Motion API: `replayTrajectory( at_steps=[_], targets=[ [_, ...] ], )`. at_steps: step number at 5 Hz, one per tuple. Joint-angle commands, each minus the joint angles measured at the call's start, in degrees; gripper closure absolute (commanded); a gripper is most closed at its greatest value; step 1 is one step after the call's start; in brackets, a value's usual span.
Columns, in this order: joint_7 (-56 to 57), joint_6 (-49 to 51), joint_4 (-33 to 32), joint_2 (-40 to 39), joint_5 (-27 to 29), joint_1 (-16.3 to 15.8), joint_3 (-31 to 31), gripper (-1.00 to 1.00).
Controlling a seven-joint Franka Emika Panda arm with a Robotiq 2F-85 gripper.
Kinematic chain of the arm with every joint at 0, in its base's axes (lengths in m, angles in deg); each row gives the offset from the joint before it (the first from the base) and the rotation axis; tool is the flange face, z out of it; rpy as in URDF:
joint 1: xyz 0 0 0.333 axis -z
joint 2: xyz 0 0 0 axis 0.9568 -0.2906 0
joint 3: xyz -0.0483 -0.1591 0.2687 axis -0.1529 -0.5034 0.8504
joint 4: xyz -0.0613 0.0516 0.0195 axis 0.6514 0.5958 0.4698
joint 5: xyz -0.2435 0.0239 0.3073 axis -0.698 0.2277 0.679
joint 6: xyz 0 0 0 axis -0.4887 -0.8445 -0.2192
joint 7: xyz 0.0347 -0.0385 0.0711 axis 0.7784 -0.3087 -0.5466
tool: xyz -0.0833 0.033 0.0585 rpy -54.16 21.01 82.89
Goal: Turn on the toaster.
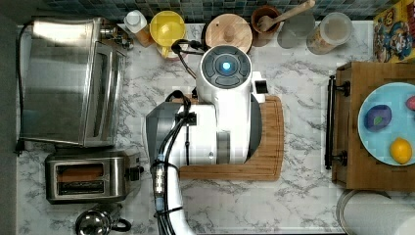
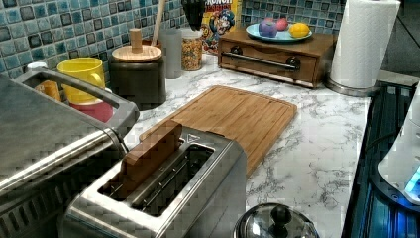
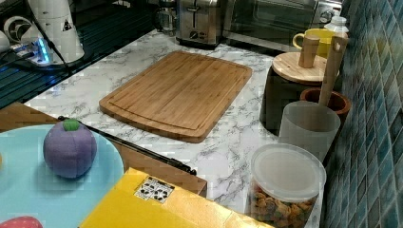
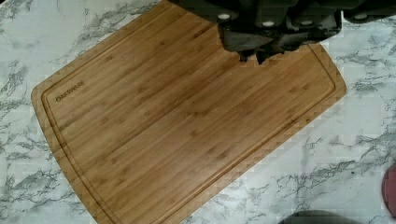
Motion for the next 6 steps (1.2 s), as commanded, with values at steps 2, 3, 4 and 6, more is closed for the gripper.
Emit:
replayTrajectory(
  at_steps=[2,3,4,6],
  targets=[
    [5.12,-3.48,-4.96,1.75,3.58,-1.19,1.78,1.0],
    [9.71,-5.88,-9.39,3.4,6.47,-2.73,3.41,1.0],
    [13.06,-10.4,-14.37,6.6,9.52,-4.24,4.47,1.0],
    [17.13,-13.15,-18.88,11.07,11.22,-6.66,8.1,1.0]
  ],
)
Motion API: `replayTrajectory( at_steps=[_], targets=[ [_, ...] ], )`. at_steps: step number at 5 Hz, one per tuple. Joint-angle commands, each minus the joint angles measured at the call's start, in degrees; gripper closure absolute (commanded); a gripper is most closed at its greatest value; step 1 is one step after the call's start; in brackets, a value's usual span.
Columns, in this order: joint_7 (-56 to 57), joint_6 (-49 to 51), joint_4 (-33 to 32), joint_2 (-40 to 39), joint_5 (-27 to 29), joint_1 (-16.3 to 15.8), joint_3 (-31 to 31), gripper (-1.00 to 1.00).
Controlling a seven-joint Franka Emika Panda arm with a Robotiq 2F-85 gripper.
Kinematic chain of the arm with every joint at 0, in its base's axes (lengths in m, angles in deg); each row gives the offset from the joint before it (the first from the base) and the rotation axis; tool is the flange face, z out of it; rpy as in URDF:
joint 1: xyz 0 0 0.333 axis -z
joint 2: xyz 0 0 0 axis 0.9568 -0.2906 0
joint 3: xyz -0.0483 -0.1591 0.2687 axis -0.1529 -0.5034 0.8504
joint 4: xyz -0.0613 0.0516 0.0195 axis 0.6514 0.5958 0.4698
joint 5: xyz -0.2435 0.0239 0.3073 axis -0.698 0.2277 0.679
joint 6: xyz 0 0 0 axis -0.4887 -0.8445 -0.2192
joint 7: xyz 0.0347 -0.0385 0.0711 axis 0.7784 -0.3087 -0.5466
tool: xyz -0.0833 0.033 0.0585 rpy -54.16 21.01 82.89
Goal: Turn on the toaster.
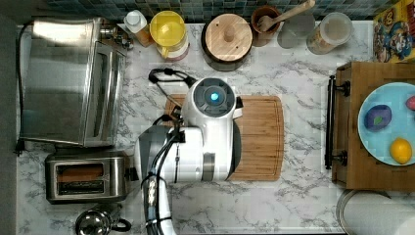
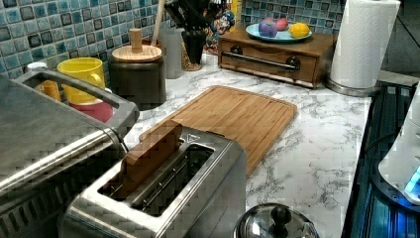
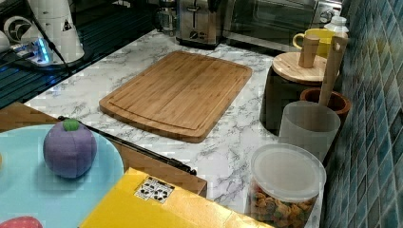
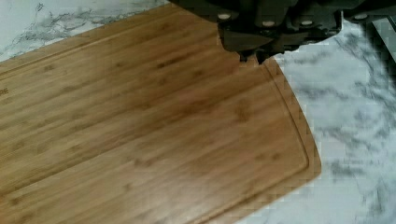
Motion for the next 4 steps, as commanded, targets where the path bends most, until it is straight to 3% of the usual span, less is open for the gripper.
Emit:
replayTrajectory(
  at_steps=[1,4],
  targets=[
    [5.49,-5.24,-7.43,11.14,4.19,-6.52,6.46,1.0],
    [6.94,-4.98,-9.98,13.17,6.1,-9.45,11.3,1.0]
  ],
)
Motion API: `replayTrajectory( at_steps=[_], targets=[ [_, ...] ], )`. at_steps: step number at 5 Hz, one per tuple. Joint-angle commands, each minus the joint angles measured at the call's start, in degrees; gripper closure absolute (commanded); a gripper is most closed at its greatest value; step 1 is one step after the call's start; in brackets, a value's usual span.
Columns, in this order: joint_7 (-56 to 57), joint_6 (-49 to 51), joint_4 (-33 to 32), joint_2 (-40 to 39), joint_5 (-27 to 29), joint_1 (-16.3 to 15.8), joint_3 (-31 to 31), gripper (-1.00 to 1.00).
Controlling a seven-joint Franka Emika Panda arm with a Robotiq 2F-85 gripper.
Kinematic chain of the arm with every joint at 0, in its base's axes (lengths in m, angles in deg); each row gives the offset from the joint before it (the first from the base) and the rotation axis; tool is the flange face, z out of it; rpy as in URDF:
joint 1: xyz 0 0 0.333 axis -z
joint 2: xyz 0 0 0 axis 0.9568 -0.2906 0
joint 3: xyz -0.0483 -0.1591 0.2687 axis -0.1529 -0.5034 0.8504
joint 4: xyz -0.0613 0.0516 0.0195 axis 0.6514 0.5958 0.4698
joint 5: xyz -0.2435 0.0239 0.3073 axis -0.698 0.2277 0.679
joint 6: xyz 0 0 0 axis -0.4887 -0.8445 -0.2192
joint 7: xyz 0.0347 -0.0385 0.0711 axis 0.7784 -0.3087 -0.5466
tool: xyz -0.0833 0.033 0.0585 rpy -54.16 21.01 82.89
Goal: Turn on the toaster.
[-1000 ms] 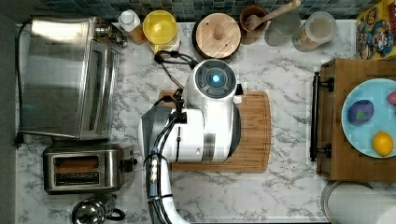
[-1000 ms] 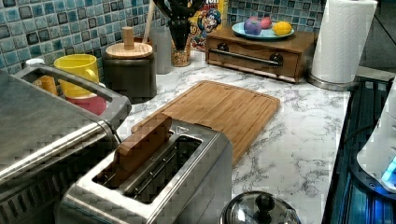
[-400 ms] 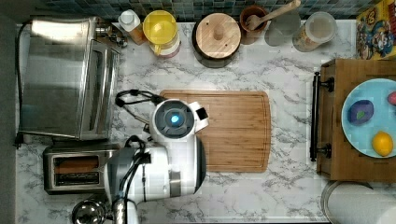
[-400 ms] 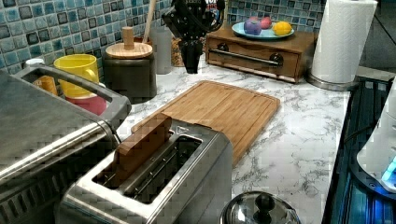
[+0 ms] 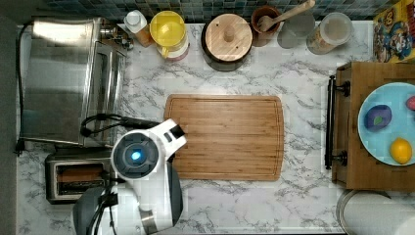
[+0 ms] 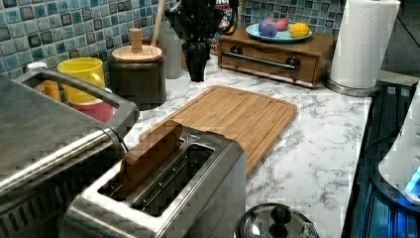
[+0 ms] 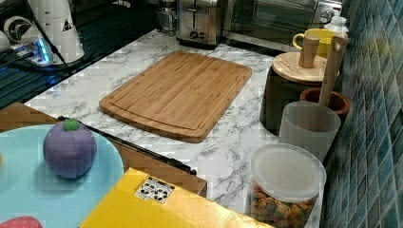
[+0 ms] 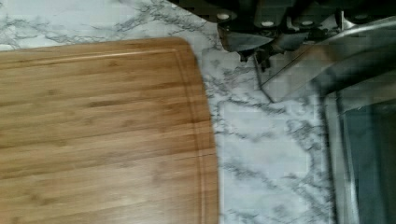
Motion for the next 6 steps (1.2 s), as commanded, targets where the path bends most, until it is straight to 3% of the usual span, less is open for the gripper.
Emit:
replayTrajectory(
  at_steps=[1,2,4,5,6],
  targets=[
    [4.0,1.41,-1.35,1.5,4.33,-4.78,2.3,1.0],
    [5.36,1.1,-2.98,2.25,6.18,-5.82,1.91,1.0],
    [7.78,0.72,-5.18,3.5,4.54,-9.26,1.46,1.0],
    [12.2,1.25,-6.88,3.45,7.67,-11.76,-0.77,1.0],
    [16.97,-2.66,-9.13,5.58,9.7,-11.86,0.69,1.0]
  ],
)
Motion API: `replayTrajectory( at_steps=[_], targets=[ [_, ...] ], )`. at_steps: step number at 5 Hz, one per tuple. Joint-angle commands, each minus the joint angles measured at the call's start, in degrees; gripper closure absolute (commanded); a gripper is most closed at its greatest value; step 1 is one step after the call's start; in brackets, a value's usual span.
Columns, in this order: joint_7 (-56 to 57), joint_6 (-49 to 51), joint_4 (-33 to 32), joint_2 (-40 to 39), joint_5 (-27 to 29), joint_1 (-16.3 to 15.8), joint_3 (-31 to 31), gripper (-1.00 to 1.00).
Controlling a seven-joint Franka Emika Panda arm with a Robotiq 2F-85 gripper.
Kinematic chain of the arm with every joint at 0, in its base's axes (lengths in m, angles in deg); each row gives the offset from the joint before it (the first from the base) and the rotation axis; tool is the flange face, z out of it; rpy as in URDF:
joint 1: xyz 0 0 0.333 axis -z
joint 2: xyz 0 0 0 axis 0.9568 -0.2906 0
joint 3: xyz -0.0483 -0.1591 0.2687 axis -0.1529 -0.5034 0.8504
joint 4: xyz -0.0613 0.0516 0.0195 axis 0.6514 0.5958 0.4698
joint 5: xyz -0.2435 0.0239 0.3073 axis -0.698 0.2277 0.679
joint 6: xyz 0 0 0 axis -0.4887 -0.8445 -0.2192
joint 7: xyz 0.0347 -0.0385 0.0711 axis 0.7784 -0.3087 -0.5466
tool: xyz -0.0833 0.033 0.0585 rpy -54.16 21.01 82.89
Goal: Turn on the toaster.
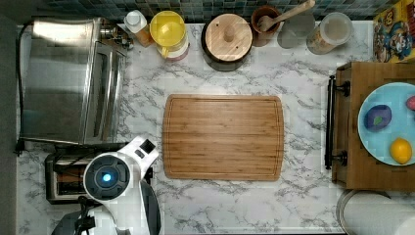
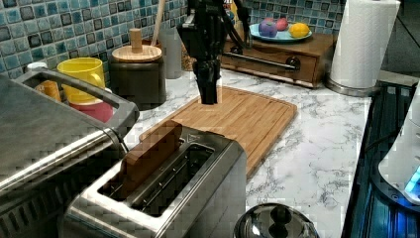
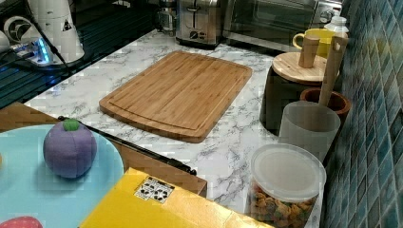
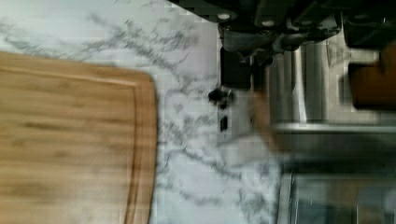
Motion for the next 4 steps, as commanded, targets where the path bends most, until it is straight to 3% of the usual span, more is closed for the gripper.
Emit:
replayTrajectory(
  at_steps=[1,4],
  targets=[
    [5.54,-4.1,-4.01,1.78,2.96,-4.54,1.81,1.0],
    [-3.33,-7.59,-3.09,-0.43,-0.26,1.37,4.44,1.0]
  ],
)
